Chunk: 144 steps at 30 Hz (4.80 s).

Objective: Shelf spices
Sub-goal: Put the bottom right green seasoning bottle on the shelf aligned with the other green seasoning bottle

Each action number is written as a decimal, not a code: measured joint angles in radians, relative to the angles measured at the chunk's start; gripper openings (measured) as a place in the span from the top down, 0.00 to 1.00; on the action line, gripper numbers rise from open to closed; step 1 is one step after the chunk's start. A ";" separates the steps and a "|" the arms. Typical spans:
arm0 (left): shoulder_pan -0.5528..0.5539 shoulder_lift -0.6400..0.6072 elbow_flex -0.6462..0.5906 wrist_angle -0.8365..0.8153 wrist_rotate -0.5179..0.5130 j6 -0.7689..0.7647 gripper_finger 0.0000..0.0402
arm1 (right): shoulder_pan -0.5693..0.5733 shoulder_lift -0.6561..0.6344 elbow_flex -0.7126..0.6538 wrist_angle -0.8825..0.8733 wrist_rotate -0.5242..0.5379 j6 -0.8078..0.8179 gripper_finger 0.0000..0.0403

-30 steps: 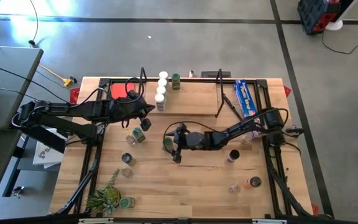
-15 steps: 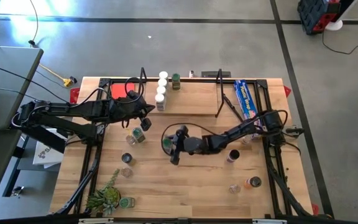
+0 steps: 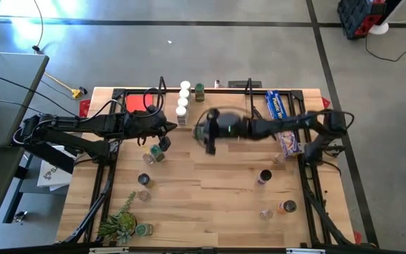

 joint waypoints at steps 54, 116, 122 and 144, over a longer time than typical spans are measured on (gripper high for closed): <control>0.000 0.000 0.000 0.013 -0.013 -0.017 1.00 | -0.119 0.056 -0.001 -0.150 -0.183 0.014 0.78; 0.000 0.000 0.000 0.010 -0.013 -0.025 1.00 | -0.253 0.220 0.000 0.207 -0.203 0.039 0.96; 0.000 0.000 0.000 0.009 -0.010 -0.025 1.00 | -0.238 0.150 0.000 -0.057 -0.076 0.050 0.96; 0.000 0.000 0.000 0.014 -0.010 -0.025 1.00 | -0.317 0.174 0.000 0.010 0.016 0.093 0.96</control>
